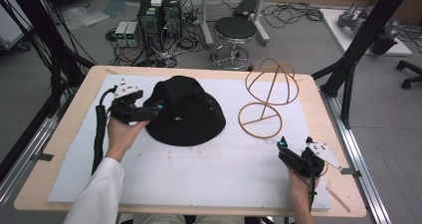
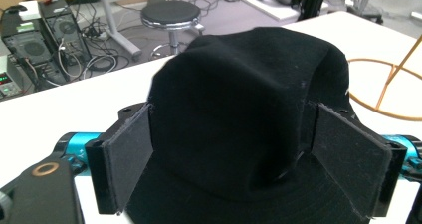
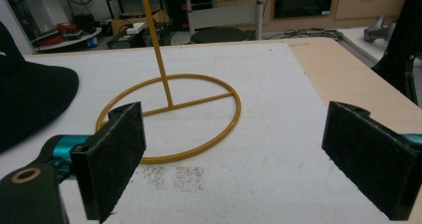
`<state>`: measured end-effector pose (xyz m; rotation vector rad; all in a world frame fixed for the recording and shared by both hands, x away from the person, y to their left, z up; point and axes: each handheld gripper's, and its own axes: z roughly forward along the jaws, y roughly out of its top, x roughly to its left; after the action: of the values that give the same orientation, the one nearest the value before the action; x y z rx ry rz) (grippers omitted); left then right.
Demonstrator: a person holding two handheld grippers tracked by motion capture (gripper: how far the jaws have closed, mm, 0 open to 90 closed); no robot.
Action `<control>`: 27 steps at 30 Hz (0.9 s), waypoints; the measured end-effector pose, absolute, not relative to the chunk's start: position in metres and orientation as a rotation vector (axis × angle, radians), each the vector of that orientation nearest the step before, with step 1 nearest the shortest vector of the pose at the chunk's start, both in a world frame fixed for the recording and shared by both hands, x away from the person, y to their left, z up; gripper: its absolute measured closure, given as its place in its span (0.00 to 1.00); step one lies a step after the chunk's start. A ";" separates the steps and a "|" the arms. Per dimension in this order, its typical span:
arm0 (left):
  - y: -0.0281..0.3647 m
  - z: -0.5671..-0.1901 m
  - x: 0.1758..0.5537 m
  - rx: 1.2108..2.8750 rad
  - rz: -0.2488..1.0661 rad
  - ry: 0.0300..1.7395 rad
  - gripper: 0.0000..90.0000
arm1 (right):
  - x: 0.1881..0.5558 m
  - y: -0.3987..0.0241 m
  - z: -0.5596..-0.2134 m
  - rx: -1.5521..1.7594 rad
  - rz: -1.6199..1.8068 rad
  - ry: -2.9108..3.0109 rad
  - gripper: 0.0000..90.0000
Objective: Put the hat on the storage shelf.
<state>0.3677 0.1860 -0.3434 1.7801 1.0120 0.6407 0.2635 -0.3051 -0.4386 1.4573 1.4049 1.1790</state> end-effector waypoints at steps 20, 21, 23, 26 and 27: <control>0.126 -0.387 0.398 1.811 0.591 1.074 0.25 | 0.265 -0.306 -0.438 1.462 1.193 1.404 0.10; 0.126 -0.387 0.398 1.811 0.591 1.074 0.28 | 0.265 -0.306 -0.438 1.460 1.194 1.403 0.10; 0.125 -0.388 0.398 1.810 0.597 1.057 0.35 | 0.265 -0.306 -0.439 1.459 1.197 1.403 0.10; 0.124 -0.388 0.396 1.797 0.616 1.045 0.46 | 0.266 -0.306 -0.439 1.462 1.197 1.401 0.10; 0.124 -0.388 0.396 1.797 0.616 1.045 0.49 | 0.266 -0.306 -0.439 1.462 1.197 1.401 0.10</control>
<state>0.3962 0.1240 -0.3883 1.7967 1.0448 0.6160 0.2659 -0.3064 -0.4387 1.4616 1.4011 1.1970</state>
